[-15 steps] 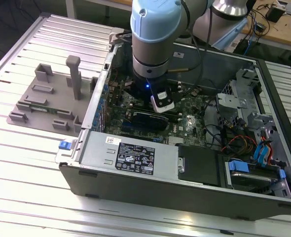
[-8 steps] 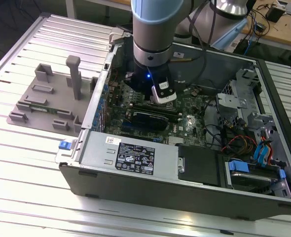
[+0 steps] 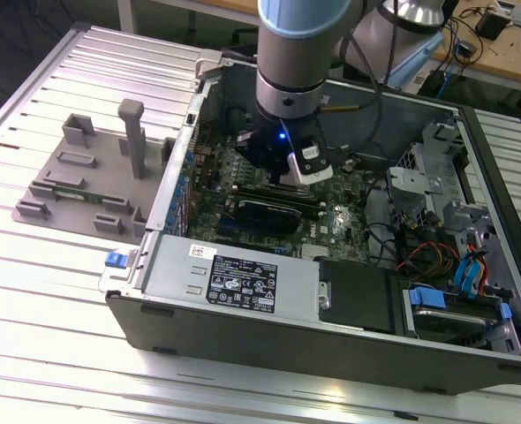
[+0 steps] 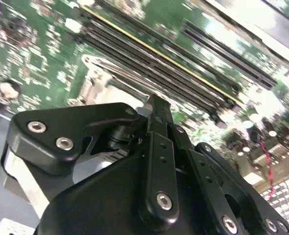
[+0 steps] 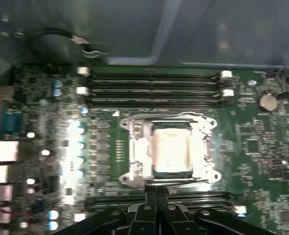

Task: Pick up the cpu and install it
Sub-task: 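Install the second cpu locking lever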

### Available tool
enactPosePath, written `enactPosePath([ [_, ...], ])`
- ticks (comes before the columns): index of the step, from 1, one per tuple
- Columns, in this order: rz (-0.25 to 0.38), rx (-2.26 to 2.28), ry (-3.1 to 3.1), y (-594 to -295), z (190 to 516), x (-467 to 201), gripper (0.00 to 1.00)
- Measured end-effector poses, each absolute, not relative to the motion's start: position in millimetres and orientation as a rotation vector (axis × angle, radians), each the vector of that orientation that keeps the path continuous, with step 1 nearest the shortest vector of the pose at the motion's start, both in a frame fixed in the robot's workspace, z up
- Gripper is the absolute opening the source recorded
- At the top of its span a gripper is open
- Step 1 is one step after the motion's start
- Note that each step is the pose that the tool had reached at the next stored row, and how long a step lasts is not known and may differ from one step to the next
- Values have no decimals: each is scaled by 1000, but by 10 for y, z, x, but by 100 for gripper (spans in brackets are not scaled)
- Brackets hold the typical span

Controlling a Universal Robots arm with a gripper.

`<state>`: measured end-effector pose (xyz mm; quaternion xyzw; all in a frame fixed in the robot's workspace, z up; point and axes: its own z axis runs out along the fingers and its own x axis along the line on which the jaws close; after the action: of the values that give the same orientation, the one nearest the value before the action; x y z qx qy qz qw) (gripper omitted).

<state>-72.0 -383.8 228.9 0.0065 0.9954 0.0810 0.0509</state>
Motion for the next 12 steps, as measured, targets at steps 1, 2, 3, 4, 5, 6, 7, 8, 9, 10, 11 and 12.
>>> enactPosePath([
  [1, 244, 20, 3030, -3827, 2289, -668, 11],
  [2, 241, 20, 3030, -3814, 2289, -635, 11],
  [3, 239, 20, 3030, -3801, 2290, -612, 11],
  [4, 236, 20, 3031, -3775, 2290, -583, 11],
  [5, 232, 20, 3031, -3745, 2289, -572, 11],
  [6, 225, 19, 3031, -3705, 2290, -563, 11],
  [7, 220, 19, 3032, -3683, 2290, -562, 11],
  [8, 217, 19, 3032, -3662, 2290, -560, 11],
  [9, 213, 19, 3032, -3627, 2289, -560, 11],
  [10, 211, 19, 3032, -3599, 2289, -560, 11],
  [11, 209, 19, 3032, -3582, 2290, -560, 11],
  [12, 208, 19, 3032, -3550, 2296, -560, 11],
])
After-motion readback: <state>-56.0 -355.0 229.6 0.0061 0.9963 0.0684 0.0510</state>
